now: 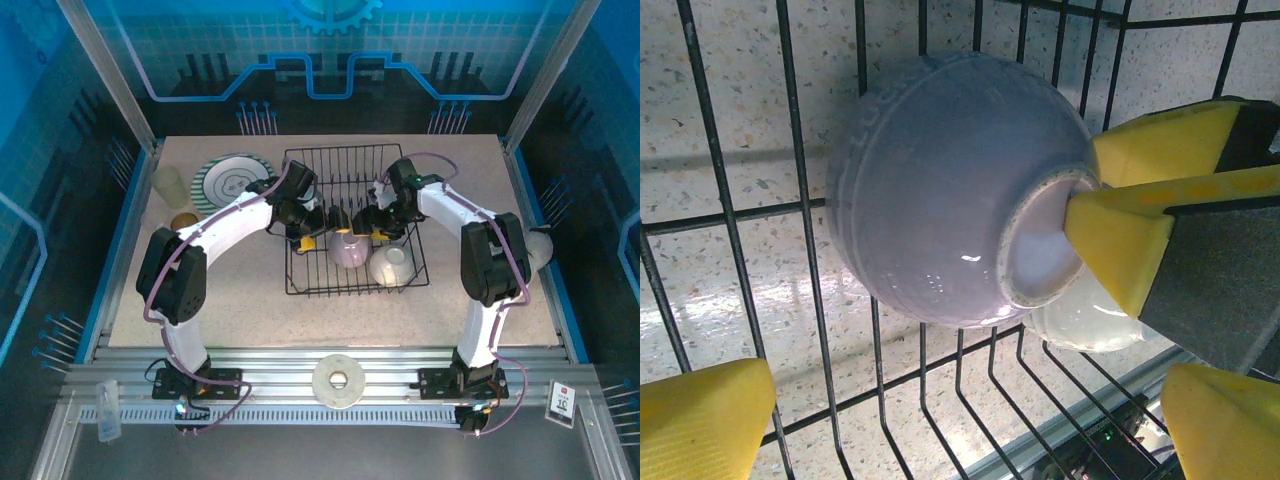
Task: Unload the mixed dishes from the dish rack
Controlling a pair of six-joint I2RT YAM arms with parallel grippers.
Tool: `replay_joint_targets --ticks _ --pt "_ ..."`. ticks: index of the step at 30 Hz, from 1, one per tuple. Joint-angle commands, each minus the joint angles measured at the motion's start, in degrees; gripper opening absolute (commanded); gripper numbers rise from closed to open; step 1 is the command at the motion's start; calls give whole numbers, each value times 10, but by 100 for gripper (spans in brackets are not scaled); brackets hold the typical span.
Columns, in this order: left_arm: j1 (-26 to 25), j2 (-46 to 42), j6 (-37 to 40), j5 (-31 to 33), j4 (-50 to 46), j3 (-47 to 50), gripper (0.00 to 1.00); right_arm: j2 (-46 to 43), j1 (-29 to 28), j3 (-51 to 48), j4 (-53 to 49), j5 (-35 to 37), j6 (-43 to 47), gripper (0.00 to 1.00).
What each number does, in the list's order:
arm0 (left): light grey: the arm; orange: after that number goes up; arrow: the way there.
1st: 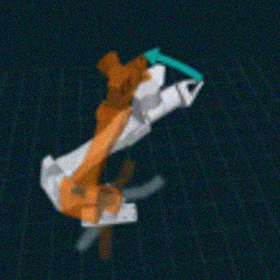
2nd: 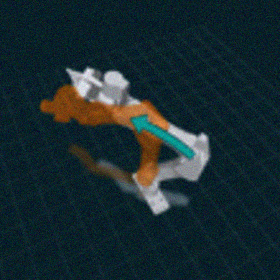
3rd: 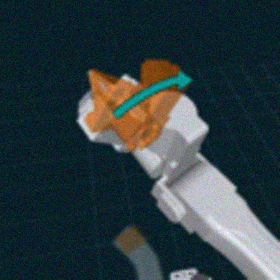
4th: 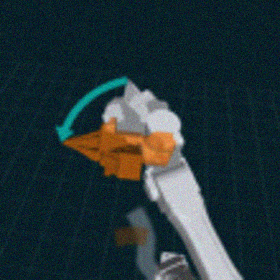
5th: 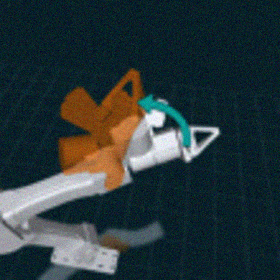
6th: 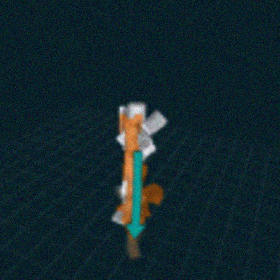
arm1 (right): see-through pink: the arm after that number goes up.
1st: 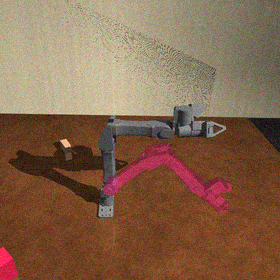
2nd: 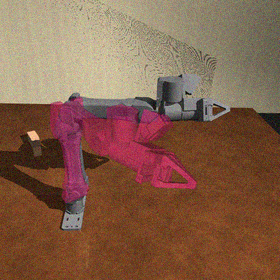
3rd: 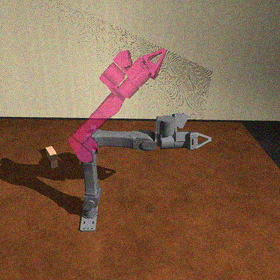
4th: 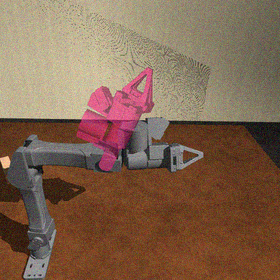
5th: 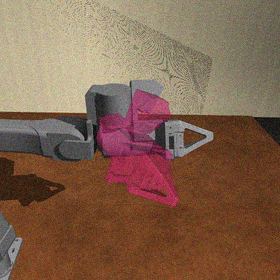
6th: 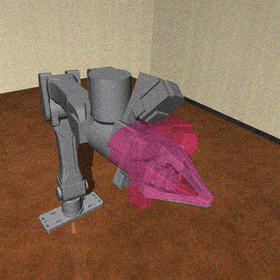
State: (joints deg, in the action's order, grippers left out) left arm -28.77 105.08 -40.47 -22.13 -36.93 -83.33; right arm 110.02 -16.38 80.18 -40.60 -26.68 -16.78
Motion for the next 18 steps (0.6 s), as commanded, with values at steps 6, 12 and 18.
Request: replay_joint_targets --ticks 6,12,18 --pt "-3 9 -7 5 12 13 99 73 2 -34 -33 85 -7 70" --pt "-2 12 -10 3 14 12 99 92 5 -43 -20 73 -21 54" --pt "-2 14 -10 3 16 14 99 91 16 -57 -5 64 -32 56"
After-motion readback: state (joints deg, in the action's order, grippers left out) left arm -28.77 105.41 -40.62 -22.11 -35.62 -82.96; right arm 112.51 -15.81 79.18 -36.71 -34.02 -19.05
